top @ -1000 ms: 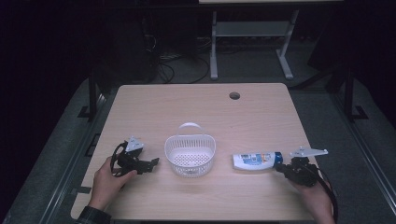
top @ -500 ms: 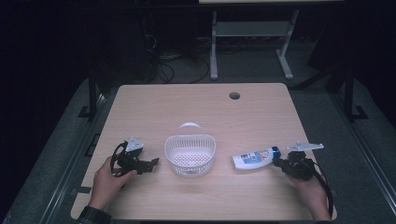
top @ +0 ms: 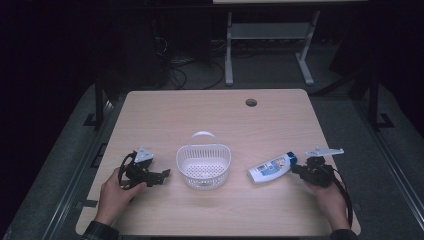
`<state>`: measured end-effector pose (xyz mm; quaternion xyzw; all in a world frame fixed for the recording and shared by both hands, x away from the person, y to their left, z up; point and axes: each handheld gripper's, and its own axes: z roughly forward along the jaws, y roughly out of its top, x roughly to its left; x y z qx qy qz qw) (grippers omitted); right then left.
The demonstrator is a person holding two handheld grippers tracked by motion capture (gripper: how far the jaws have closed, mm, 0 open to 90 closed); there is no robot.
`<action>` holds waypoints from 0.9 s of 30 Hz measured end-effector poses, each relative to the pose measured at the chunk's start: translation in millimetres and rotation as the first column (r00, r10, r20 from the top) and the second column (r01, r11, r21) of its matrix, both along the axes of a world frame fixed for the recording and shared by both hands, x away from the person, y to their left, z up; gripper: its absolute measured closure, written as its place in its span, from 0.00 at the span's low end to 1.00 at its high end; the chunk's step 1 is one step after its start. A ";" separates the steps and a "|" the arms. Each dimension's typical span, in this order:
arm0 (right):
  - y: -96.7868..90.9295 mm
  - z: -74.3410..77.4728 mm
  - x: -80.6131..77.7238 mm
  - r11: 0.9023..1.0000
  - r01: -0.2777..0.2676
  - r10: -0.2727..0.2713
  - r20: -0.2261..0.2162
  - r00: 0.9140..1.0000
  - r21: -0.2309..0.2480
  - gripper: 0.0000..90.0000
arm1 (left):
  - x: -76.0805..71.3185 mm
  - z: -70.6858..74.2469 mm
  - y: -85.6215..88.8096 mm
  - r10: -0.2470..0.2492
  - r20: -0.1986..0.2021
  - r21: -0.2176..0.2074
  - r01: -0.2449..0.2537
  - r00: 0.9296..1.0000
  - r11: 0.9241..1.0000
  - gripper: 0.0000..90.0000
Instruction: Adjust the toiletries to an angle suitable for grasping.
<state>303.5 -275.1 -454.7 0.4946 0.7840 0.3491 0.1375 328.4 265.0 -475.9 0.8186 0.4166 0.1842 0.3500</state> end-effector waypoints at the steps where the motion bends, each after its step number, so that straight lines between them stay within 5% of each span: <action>1: 0.2 -0.4 1.1 1.000 -0.001 0.001 0.004 1.000 -0.002 1.00 | 0.0 0.0 0.0 0.000 0.000 0.000 0.000 1.000 1.000 0.14; 16: 4.4 -2.6 20.9 1.000 0.014 -0.015 0.012 1.000 0.016 1.00 | 0.0 0.1 0.2 -0.002 -0.001 0.002 0.002 1.000 1.000 0.14; 27: 8.1 14.5 12.9 0.997 -0.003 0.003 0.003 1.000 0.083 1.00 | 0.0 0.0 0.0 -0.001 0.000 -0.001 0.001 1.000 1.000 0.14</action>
